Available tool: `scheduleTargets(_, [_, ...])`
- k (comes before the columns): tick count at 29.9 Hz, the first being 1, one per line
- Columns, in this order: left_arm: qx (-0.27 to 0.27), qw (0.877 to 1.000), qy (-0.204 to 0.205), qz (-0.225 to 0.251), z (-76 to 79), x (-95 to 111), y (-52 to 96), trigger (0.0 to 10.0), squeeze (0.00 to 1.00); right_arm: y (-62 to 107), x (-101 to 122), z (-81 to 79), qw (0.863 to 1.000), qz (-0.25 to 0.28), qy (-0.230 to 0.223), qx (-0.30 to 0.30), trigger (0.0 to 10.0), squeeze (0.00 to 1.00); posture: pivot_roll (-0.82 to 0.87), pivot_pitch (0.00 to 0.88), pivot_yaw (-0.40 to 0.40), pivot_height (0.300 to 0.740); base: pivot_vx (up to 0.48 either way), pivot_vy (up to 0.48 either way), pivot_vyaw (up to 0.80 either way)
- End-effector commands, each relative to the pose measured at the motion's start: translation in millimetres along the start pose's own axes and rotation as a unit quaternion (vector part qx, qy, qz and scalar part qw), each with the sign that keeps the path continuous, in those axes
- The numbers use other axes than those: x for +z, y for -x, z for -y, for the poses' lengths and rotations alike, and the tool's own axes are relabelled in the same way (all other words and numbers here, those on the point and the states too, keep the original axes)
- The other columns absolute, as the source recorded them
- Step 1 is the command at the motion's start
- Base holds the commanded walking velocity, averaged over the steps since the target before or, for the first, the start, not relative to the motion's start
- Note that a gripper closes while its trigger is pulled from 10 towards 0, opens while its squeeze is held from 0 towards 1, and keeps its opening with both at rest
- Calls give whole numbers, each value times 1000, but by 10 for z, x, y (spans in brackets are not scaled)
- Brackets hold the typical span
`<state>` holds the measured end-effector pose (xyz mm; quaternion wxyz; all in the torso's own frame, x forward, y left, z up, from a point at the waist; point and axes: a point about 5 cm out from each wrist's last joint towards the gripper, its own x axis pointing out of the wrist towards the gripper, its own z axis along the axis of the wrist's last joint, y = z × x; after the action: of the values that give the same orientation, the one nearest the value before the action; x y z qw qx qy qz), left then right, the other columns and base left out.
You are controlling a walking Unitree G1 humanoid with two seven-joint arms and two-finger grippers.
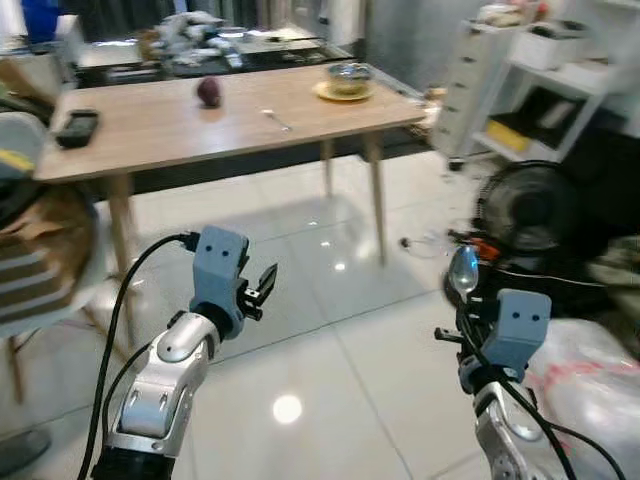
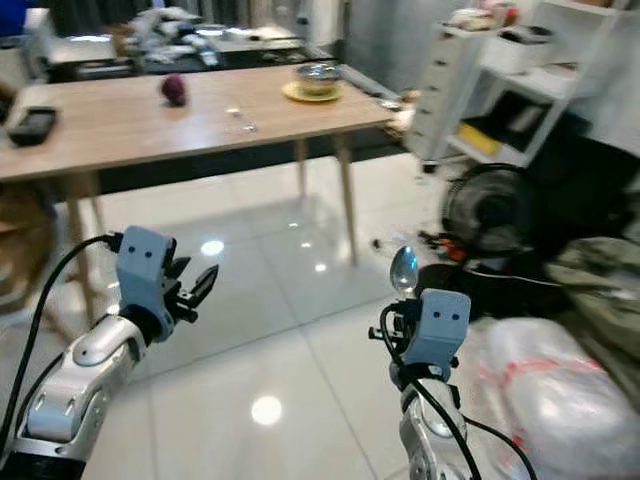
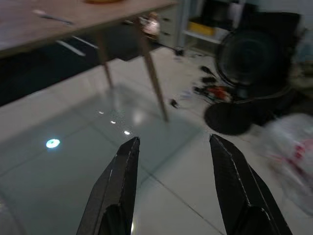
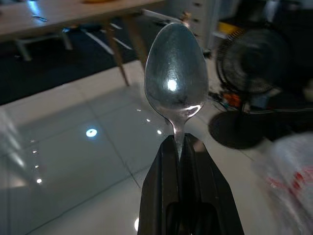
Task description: Setting the table
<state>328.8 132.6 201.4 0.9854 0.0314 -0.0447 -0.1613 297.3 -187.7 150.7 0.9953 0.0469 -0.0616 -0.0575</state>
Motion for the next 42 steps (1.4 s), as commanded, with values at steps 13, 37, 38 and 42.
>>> scheduleTargets(13, [-11, 1000, 1, -15, 29, -79, 22, 10000, 0, 12, -51, 27, 1000, -10, -2, -8, 10000, 0, 69, 58, 71, 740, 0, 0, -800])
scheduleTargets(37, [-25, 1000, 8, -16, 88, -76, 21, 10000, 0, -1, -30, 64, 1000, -8, 4, -14, 10000, 0, 66, 61, 69, 740, 0, 0, -800])
scheduleTargets(38, [-25, 1000, 8, -16, 88, -76, 21, 10000, 0, -1, -30, 64, 1000, -8, 4, -14, 10000, 0, 66, 61, 69, 740, 0, 0, -800])
scheduleTargets(42, [-25, 1000, 8, -15, 94, -72, 20, 10000, 0, -1, -27, 71, 1000, -8, 4, -14, 10000, 0, 66, 66, 69, 740, 0, 0, -800])
